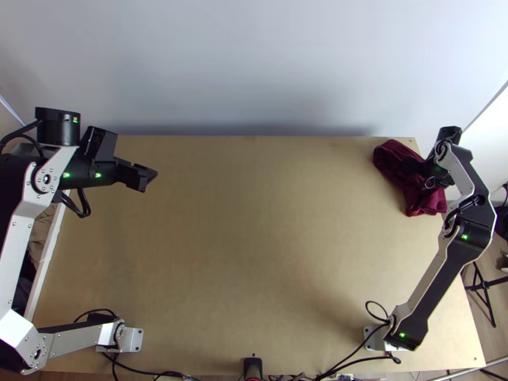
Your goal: Fold the t-shirt
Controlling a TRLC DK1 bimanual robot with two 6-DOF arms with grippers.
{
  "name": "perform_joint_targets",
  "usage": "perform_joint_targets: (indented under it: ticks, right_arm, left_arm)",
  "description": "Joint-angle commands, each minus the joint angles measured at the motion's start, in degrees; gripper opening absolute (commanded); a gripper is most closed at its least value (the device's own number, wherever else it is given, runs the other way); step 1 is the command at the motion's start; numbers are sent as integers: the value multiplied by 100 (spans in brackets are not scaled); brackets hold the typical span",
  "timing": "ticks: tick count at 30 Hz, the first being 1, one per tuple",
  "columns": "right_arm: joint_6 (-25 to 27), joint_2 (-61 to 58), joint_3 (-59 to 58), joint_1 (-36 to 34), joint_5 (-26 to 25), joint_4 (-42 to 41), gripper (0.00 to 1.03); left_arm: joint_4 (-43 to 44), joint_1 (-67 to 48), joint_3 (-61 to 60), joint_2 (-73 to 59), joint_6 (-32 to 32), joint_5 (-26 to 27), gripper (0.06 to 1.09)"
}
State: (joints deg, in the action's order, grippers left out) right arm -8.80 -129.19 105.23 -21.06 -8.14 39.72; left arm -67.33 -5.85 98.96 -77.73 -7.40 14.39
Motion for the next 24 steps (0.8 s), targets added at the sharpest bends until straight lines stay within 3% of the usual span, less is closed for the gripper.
perform_joint_targets:
  ticks: [1,9,16,24]
  right_arm:
    - [-26,464,-486,243,76,-9,99]
    - [71,1124,-1004,735,120,-105,99]
    - [194,1827,-1048,972,120,-123,99]
    - [651,3866,-2200,1816,137,-888,99]
  left_arm:
    - [71,216,-17,83,-34,2,104]
    - [71,444,-263,391,-183,2,104]
    - [818,875,-799,1138,-227,-15,104]
    - [1416,1569,-1546,1894,-306,-33,104]
